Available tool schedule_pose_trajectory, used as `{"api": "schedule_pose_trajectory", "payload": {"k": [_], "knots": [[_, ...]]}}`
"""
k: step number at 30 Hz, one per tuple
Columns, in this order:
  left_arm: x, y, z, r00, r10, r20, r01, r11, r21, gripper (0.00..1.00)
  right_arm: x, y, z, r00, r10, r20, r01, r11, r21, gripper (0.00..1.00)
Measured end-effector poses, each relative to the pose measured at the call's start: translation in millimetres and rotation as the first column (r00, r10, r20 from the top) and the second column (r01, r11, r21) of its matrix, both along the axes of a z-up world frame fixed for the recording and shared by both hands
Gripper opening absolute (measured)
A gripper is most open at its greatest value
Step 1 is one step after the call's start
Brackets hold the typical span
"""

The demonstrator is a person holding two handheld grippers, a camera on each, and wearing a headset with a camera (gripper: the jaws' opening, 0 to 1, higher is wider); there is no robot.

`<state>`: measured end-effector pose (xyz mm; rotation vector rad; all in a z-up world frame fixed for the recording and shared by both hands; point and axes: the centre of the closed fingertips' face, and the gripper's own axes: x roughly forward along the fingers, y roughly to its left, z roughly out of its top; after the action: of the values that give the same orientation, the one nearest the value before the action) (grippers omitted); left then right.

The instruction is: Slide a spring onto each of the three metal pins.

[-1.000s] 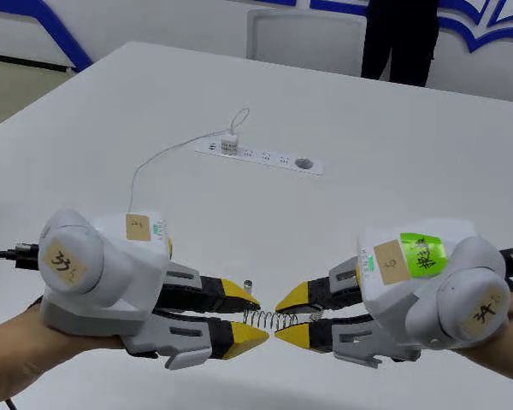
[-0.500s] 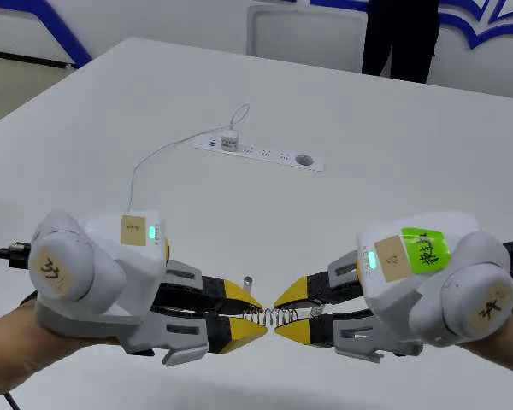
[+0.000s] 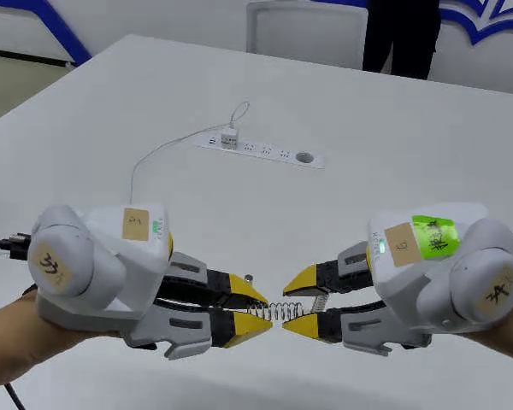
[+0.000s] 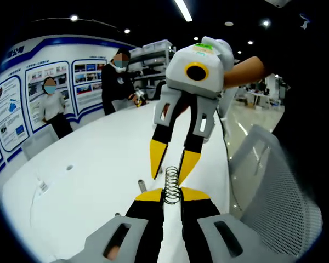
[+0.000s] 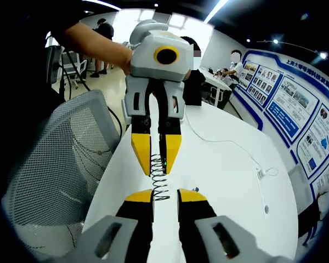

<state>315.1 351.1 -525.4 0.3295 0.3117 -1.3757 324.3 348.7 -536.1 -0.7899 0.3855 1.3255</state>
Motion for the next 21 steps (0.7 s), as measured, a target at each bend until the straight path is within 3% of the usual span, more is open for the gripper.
{"api": "schedule_pose_trajectory", "payload": {"k": [6,10,13,17,21], "knots": [[2.1,0.7,3.3,1.000,0.005,0.002,-0.005,1.000,-0.010,0.10,-3.4,0.9,2.8,1.000,0.010,-0.018,-0.009,1.000,0.028,0.12],[0.1,0.6,0.5,1.000,-0.008,0.010,0.008,1.000,0.007,0.10,-5.0,1.1,2.9,0.999,0.009,-0.044,-0.008,0.999,0.035,0.11],[0.1,1.4,-0.4,1.000,-0.007,0.011,0.007,1.000,0.013,0.10,-6.1,1.3,6.3,0.998,0.006,-0.064,-0.002,0.998,0.059,0.11],[0.1,3.0,-2.1,1.000,-0.009,0.015,0.009,1.000,0.025,0.10,-8.1,5.7,19.3,0.994,0.005,-0.107,0.009,0.991,0.133,0.11],[1.7,3.1,-3.5,1.000,-0.006,0.020,0.006,0.999,0.036,0.10,-8.0,8.8,24.4,0.992,0.004,-0.126,0.016,0.987,0.159,0.11]]}}
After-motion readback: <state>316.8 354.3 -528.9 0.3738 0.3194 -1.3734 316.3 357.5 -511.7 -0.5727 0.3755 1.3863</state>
